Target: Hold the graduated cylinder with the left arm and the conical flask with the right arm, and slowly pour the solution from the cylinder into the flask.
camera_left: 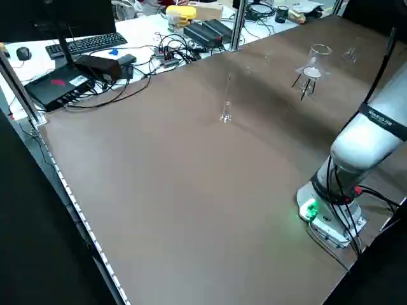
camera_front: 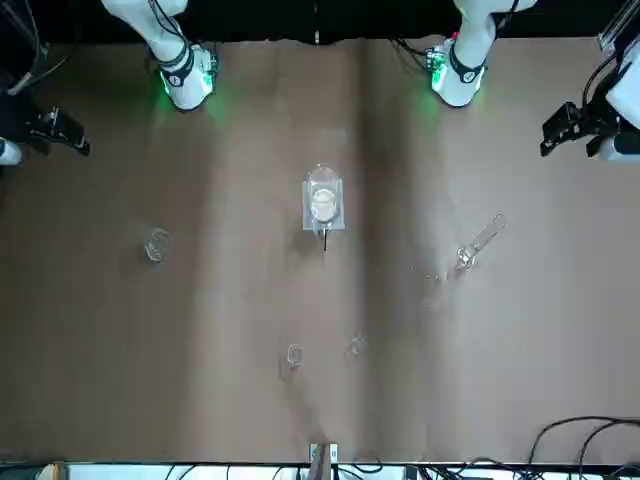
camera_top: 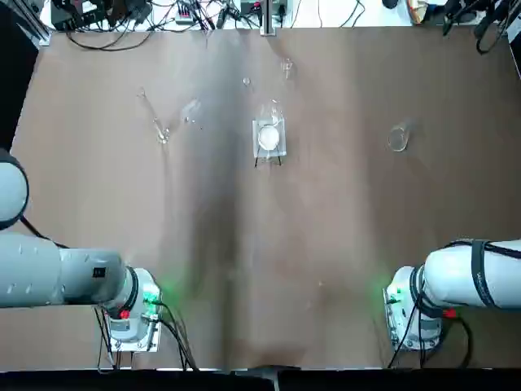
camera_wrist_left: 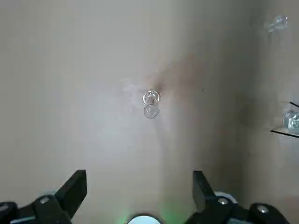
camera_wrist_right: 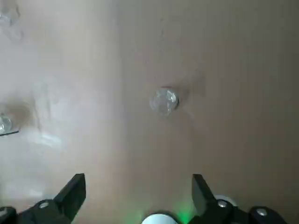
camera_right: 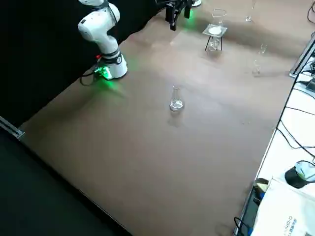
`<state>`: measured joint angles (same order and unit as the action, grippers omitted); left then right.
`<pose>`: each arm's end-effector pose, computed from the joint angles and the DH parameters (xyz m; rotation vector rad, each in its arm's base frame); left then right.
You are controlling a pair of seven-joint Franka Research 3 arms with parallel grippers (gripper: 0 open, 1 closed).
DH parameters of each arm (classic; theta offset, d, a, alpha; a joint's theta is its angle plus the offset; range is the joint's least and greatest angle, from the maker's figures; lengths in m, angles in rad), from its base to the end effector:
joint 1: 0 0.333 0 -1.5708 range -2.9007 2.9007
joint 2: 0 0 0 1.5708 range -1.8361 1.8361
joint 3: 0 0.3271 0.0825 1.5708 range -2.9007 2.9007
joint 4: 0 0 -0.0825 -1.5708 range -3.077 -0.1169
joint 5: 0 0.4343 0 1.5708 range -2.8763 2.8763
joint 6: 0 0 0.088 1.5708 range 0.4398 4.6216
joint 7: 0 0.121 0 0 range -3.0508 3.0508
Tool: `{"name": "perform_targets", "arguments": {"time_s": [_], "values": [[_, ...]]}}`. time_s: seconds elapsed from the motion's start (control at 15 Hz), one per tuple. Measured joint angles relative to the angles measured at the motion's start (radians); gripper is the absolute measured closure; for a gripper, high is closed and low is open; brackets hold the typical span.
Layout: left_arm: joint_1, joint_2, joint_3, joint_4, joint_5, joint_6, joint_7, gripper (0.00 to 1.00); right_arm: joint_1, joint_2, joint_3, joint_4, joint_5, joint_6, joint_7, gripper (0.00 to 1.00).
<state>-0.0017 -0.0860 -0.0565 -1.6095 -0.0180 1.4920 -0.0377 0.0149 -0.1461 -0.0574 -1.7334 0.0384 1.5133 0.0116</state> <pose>0.5670 -0.0367 0.6451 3.1294 -0.0334 -0.0504 0.5481 -0.0205 0.6168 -3.0906 0.0810 0.1137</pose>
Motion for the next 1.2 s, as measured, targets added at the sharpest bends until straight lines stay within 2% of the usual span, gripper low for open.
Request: {"name": "perform_targets", "arguments": {"time_s": [0.53, 0.67, 0.8, 1.07, 1.2], "values": [[-0.005, 0.026, 0.008, -0.001, 0.000, 0.006, 0.000, 0.00, 0.021, 0.000, 0.017, 0.008, 0.001, 0.059, 0.000, 0.00], [0.019, 0.038, 0.012, -0.001, 0.010, 0.007, 0.064, 0.00, 0.037, 0.000, 0.019, 0.008, 0.001, 0.068, 0.000, 0.00], [0.080, 0.044, 0.013, -0.001, 0.012, 0.008, 0.237, 0.00, 0.053, 0.000, 0.021, 0.008, 0.001, 0.072, 0.000, 0.00], [0.245, 0.058, 0.020, -0.001, 0.011, 0.009, 0.711, 0.00, 0.057, 0.008, 0.020, 0.007, 0.001, 0.070, 0.000, 0.00], [0.313, 0.086, 0.021, -0.002, -0.033, 0.012, 0.912, 0.00, 0.056, 0.024, 0.019, 0.007, 0.001, 0.071, 0.000, 0.00]]}}
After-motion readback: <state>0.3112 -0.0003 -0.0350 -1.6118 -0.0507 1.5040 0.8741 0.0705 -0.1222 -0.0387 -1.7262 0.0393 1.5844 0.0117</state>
